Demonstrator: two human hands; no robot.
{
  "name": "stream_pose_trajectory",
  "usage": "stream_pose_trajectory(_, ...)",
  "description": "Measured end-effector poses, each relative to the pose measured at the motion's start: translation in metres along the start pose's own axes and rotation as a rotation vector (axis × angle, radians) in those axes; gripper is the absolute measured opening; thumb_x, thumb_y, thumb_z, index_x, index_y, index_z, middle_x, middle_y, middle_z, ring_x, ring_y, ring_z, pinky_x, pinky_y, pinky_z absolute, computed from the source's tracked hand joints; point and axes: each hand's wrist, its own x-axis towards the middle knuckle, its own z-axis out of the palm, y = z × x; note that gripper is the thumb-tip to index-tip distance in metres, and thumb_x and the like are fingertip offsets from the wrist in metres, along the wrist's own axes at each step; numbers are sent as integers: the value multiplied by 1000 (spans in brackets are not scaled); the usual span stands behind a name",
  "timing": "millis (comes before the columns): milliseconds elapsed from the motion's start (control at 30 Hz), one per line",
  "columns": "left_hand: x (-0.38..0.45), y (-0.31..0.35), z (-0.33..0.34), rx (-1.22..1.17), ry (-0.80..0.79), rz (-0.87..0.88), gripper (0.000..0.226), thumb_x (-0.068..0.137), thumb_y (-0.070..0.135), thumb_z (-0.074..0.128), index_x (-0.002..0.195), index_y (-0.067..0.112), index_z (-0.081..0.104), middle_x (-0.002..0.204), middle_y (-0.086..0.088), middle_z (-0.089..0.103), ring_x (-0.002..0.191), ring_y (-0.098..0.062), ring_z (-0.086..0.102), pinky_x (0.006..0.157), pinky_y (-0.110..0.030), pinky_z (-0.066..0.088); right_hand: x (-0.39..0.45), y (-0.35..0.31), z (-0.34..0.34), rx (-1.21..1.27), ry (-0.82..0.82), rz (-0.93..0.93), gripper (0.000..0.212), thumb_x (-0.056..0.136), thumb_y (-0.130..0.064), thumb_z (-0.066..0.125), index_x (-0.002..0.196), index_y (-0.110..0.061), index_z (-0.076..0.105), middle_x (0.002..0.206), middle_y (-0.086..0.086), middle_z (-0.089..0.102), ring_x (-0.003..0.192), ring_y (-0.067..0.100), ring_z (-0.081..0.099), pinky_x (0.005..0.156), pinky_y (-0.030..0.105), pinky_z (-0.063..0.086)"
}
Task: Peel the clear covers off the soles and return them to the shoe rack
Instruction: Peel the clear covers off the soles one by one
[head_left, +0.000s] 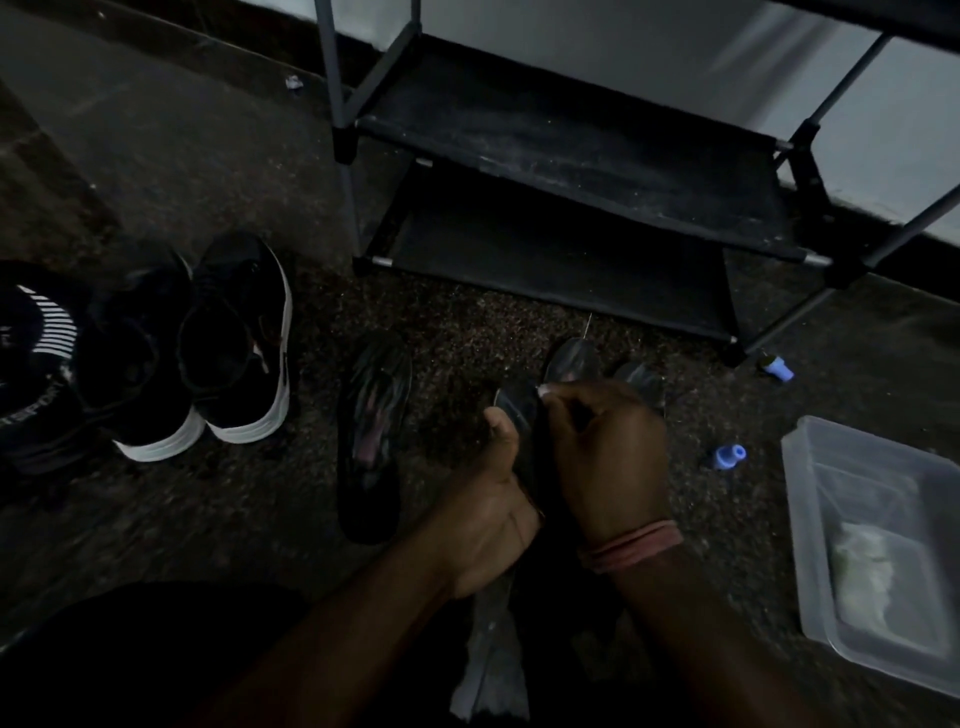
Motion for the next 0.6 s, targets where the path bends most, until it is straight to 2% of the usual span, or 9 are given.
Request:
stream_pose_trajectory(133, 1, 10, -6, 14, -2, 26, 77, 101, 63, 14, 142, 11, 53, 139, -9, 64, 129, -17, 60, 103, -30, 53, -13, -23, 3, 80, -202, -30, 11, 91, -16, 66, 89, -20, 76, 90, -1, 70, 80, 6, 64, 76, 26, 51)
stream_pose_trajectory(200, 1, 12, -5, 29, -4, 60, 74, 100, 62, 17, 139, 13, 56, 139, -8, 64, 130, -16, 60, 104, -29, 52, -10, -21, 7, 82, -147, -36, 11, 90, -14, 67, 91, -19, 76, 92, -2, 71, 84, 7, 65, 80, 25, 51)
stream_pose_trajectory(333, -1, 5, 0, 68, 1, 77, 65, 97, 56, 26, 141, 17, 53, 139, -2, 64, 130, -10, 58, 107, -26, 49, -1, -9, 3, 12, 4, -10, 13, 88, -11, 69, 97, -17, 77, 95, 0, 71, 86, 3, 62, 82, 0, 38)
stream_pose_trajectory(433, 0, 10, -1, 69, 10, 86, 70, 97, 59, 25, 147, 15, 49, 146, -9, 58, 135, -18, 55, 114, -34, 44, 0, -8, 1, 65, -35, 38, 11, 90, -17, 69, 97, -20, 77, 95, -4, 72, 87, -1, 63, 83, 1, 39)
stream_pose_trajectory(500, 3, 17, -4, 20, 20, 93, 73, 99, 62, 22, 146, 14, 50, 144, -11, 60, 133, -22, 58, 105, -35, 52, 5, -9, -2, 329, -85, 252, 7, 91, -20, 70, 92, -21, 77, 86, -8, 74, 81, 0, 67, 76, 14, 50)
stream_pose_trajectory(567, 5, 28, -8, -73, 32, 109, 71, 102, 62, 23, 137, 12, 59, 133, -12, 68, 120, -22, 67, 90, -34, 59, 12, -9, -8, 640, -87, 529, 10, 91, -20, 69, 90, -12, 74, 77, 2, 73, 67, 12, 67, 57, 25, 51)
stream_pose_trajectory(600, 7, 33, -11, -109, 56, 129, 68, 103, 60, 25, 132, 11, 62, 129, -11, 70, 115, -22, 70, 88, -34, 60, 15, -8, -11, 780, -77, 621, 13, 91, -18, 68, 93, -5, 71, 77, 12, 73, 65, 20, 67, 50, 26, 48)
